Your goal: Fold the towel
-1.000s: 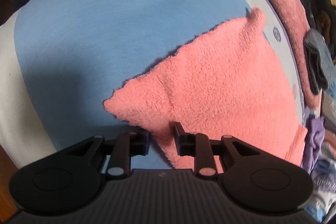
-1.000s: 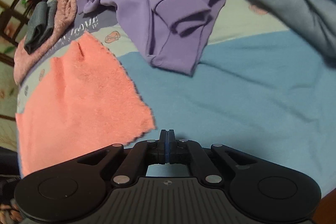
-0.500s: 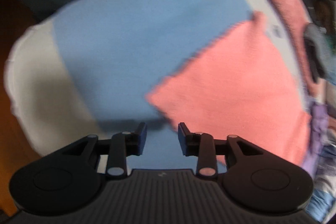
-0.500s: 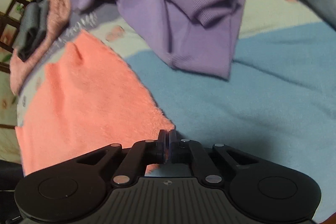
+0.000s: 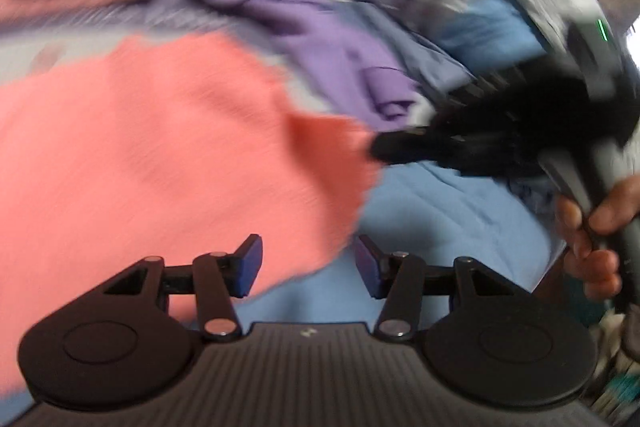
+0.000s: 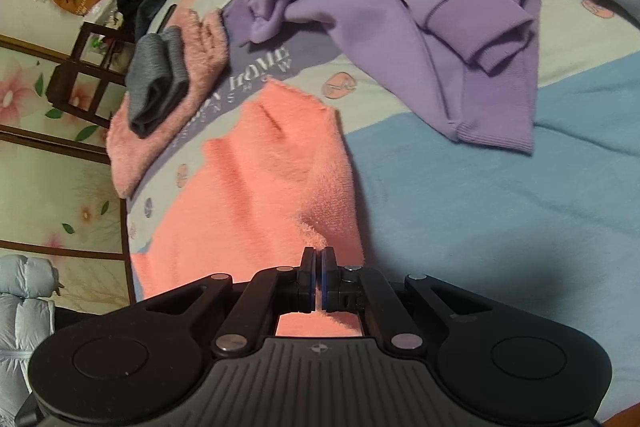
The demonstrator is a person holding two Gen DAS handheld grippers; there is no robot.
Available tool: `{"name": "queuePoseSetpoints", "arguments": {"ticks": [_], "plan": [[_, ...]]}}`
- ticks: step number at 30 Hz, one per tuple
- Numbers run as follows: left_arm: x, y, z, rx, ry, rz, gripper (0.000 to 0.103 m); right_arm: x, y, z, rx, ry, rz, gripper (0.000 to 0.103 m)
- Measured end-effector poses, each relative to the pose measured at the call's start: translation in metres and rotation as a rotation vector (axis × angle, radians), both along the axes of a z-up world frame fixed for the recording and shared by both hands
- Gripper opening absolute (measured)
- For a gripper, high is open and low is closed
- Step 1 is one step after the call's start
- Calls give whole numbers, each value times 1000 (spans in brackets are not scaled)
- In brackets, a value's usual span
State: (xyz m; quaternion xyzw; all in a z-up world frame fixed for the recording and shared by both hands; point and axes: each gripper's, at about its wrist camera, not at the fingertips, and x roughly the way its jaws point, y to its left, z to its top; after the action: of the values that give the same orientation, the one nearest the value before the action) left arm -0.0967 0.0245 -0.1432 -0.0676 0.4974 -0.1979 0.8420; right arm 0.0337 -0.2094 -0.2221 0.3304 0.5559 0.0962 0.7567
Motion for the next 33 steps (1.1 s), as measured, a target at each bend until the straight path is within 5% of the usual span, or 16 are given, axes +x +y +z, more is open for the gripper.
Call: {"name": "queuePoseSetpoints", "arguments": {"ticks": [1, 9, 15, 19, 25, 29, 33], "plan": [[13, -26, -4, 32, -31, -36, 52, 1, 1, 1, 5, 1, 4, 3], [30, -44, -27, 187, -136, -28, 37, 1, 2, -1, 67, 28, 24, 3], [65, -59, -49, 231, -134, -68, 3, 9, 0, -4, 124, 63, 66, 5], [69, -57, -50, 210, -128, -35, 2, 23, -4, 1, 153, 93, 137, 16], [61, -51, -21, 118, -164, -44, 2, 83, -18, 28, 1, -22, 128, 60], [57, -42, -9, 96, -164, -31, 2, 152, 17, 13, -164, -75, 265, 61], [61, -35, -14, 100, -137, 1, 2, 216, 63, -25, -210, -58, 392, 60]]}}
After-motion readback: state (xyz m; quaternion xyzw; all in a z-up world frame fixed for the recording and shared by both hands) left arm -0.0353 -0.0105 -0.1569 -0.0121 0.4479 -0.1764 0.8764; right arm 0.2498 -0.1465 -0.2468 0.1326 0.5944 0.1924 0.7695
